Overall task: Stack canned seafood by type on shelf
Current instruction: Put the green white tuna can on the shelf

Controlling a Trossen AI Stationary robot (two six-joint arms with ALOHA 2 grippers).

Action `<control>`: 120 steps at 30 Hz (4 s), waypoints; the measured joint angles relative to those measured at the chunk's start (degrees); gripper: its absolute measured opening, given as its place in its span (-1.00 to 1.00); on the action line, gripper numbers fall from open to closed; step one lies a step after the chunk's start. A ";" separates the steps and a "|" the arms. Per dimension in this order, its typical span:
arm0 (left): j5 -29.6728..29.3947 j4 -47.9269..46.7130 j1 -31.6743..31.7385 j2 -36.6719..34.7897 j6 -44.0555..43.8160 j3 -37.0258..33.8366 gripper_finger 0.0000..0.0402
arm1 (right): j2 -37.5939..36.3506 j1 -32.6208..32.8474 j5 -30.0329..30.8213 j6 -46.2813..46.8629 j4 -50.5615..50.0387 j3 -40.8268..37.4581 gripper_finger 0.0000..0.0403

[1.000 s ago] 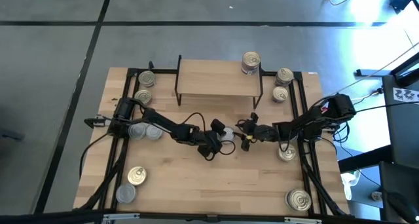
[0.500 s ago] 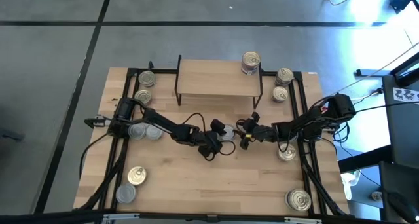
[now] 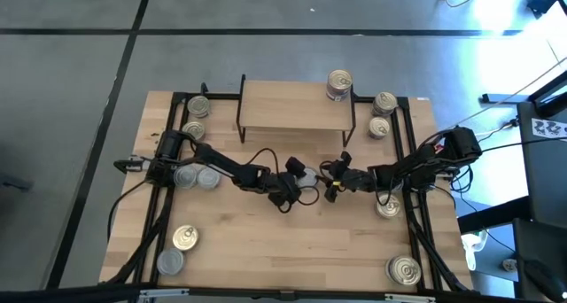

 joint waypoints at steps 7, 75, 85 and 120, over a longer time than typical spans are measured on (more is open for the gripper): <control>-0.17 3.61 0.06 1.94 1.76 0.11 0.46 | 0.02 -0.04 -0.38 0.00 0.00 -0.07 -0.10; -29.34 -62.97 20.44 -14.44 -29.10 28.13 -0.35 | -8.87 0.02 -0.37 -1.70 -2.91 -0.07 -0.10; -24.03 -63.60 25.81 -13.62 -30.54 26.43 -0.30 | -8.90 0.02 -0.37 -1.95 -3.78 -0.04 -0.10; -14.73 -65.27 25.50 -14.18 -29.66 26.55 0.27 | -8.90 0.01 -0.22 -1.35 -3.54 -0.04 -0.10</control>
